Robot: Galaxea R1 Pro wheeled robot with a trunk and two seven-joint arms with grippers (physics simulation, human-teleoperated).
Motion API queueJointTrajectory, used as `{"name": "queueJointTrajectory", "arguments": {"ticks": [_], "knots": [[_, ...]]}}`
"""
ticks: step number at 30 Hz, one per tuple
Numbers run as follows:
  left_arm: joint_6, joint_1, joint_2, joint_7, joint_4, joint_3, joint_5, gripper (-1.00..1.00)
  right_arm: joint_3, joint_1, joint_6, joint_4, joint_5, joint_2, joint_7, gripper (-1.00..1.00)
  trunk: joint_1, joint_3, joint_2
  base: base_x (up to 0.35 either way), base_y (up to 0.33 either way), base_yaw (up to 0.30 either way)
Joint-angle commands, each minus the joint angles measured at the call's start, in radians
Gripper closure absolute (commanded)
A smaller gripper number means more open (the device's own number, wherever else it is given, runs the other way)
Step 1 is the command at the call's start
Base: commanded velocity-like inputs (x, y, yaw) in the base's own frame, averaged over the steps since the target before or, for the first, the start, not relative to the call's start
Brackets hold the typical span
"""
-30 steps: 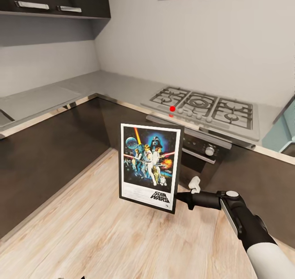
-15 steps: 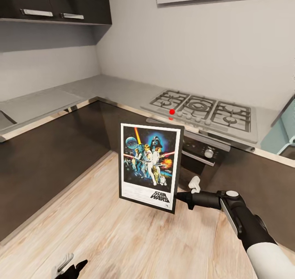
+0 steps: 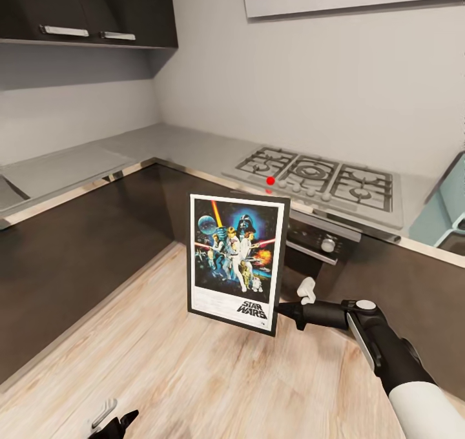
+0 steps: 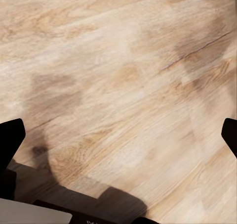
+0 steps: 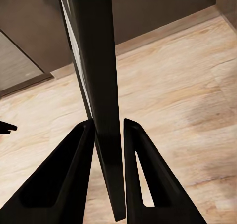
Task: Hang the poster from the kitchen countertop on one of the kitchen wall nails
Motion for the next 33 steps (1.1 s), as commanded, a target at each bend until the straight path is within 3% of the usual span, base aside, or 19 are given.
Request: {"name": "queueJointTrajectory", "arguments": {"ticks": [1, 33], "knots": [[0.010, 0.000, 0.000, -0.004, 0.000, 0.005, 0.007, -1.00, 0.000, -0.001, 0.011, -0.001, 0.001, 0.000, 0.005, 1.00, 0.000, 0.001, 0.000, 0.000, 0.000, 0.000], [0.008, 0.000, 0.000, -0.004, 0.004, 0.008, 0.007, -1.00, 0.000, 0.000, 0.010, -0.001, 0.002, 0.000, 0.005, 1.00, 0.000, 0.053, 0.000, 0.000, 0.000, 0.000]]}}
